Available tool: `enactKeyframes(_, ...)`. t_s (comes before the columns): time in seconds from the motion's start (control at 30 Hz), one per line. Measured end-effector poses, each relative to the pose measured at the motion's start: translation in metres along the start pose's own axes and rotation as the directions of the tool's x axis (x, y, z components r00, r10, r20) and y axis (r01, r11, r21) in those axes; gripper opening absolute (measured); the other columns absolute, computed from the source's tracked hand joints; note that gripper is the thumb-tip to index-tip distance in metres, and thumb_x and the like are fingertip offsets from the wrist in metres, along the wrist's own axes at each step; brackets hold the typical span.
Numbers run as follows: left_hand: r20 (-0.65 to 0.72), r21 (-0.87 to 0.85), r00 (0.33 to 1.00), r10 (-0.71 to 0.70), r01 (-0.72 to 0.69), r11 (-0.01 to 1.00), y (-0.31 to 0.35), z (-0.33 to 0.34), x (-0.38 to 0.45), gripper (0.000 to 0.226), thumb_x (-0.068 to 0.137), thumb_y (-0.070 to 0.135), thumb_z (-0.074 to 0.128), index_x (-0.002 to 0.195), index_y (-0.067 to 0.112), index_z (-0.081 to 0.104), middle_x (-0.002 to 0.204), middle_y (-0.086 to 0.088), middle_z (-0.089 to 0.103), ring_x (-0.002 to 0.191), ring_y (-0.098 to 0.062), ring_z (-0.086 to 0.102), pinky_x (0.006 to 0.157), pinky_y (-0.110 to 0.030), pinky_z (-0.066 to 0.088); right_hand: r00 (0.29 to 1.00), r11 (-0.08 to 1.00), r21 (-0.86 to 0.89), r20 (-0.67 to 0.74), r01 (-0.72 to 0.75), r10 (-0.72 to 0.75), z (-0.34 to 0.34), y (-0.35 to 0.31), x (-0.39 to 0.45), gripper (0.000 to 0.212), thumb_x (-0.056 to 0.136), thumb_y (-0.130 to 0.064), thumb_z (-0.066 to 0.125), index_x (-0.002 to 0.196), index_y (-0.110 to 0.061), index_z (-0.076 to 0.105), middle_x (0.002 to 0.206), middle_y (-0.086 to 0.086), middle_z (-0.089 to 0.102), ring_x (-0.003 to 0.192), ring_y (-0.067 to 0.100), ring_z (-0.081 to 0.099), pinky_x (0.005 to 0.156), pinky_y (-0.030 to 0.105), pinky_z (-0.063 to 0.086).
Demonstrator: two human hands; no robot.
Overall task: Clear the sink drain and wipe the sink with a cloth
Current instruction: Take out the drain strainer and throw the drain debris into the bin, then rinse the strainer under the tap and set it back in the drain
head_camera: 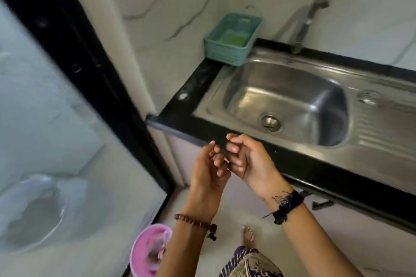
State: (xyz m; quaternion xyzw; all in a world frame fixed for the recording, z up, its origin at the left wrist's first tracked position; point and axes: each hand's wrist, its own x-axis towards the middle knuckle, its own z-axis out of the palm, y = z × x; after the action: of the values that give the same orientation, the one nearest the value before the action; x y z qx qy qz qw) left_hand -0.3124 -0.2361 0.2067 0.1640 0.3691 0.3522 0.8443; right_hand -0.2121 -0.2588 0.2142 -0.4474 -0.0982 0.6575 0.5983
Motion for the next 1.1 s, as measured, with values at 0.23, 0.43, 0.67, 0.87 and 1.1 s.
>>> enactKeyframes(0.23, 0.081, 0.241, 0.982, -0.171, 0.147, 0.959, -0.074, 0.155, 0.124, 0.052, 0.095, 0.016, 0.037, 0.047, 0.013, 0.057, 0.031, 0.004, 0.046, 0.025, -0.006, 0.041, 0.030, -0.013, 0.033, 0.917, 0.964, -0.137, -0.301, 0.230, -0.261, -0.127, -0.128, 0.031, 0.022, 0.088, -0.010, 0.044, 0.078, -0.015, 0.062, 0.045, -0.007, 0.053, 0.034, 0.006, 0.042, 0.032, 0.015, 0.030)
enactKeyframes(0.43, 0.109, 0.609, 0.971, -0.214, 0.106, 0.786, -0.152, 0.269, 0.235, 0.027, 0.093, 0.018, 0.046, 0.071, 0.012, 0.061, 0.049, 0.003, 0.064, 0.044, -0.008, 0.057, 0.047, -0.017, 0.046, 0.751, 0.904, -0.338, -0.518, 0.262, -0.411, -0.256, -0.229, 0.068, 0.022, 0.089, -0.013, 0.050, 0.075, -0.018, 0.066, 0.063, -0.003, 0.063, 0.050, 0.004, 0.058, 0.046, 0.016, 0.045)
enactKeyframes(0.67, 0.083, 0.832, 0.981, -0.173, 0.027, 0.555, -0.220, 0.335, 0.327, 0.009, 0.090, 0.008, 0.052, 0.084, 0.012, 0.057, 0.080, -0.004, 0.060, 0.065, -0.012, 0.056, 0.052, -0.018, 0.051, 0.479, 0.742, -0.667, -0.629, 0.071, -0.612, -0.376, -0.291, 0.096, 0.016, 0.093, -0.015, 0.050, 0.101, -0.003, 0.056, 0.112, 0.014, 0.055, 0.101, 0.025, 0.056, 0.082, 0.039, 0.055)
enactKeyframes(0.87, 0.175, 0.926, 0.979, -0.101, -0.128, 0.355, -0.252, 0.343, 0.345, 0.015, 0.086, 0.006, 0.056, 0.074, -0.001, 0.061, 0.072, -0.014, 0.057, 0.066, -0.021, 0.053, 0.062, -0.029, 0.048, 0.483, 0.565, -0.786, -0.608, -0.253, -0.630, -0.408, -0.297, 0.110, 0.029, 0.095, -0.021, 0.047, 0.122, -0.010, 0.047, 0.125, 0.013, 0.045, 0.115, 0.026, 0.042, 0.091, 0.035, 0.049)
enactKeyframes(1.1, -0.031, 0.721, 0.986, -0.164, 0.135, 0.680, -0.235, 0.343, 0.347, 0.007, 0.086, 0.000, 0.056, 0.089, 0.006, 0.056, 0.085, -0.013, 0.062, 0.079, -0.023, 0.060, 0.073, -0.029, 0.054, 0.480, 0.699, -0.713, -0.632, -0.055, -0.608, -0.387, -0.291, 0.124, 0.027, 0.091, -0.019, 0.053, 0.116, -0.010, 0.049, 0.120, 0.012, 0.045, 0.114, 0.028, 0.043, 0.088, 0.031, 0.042)
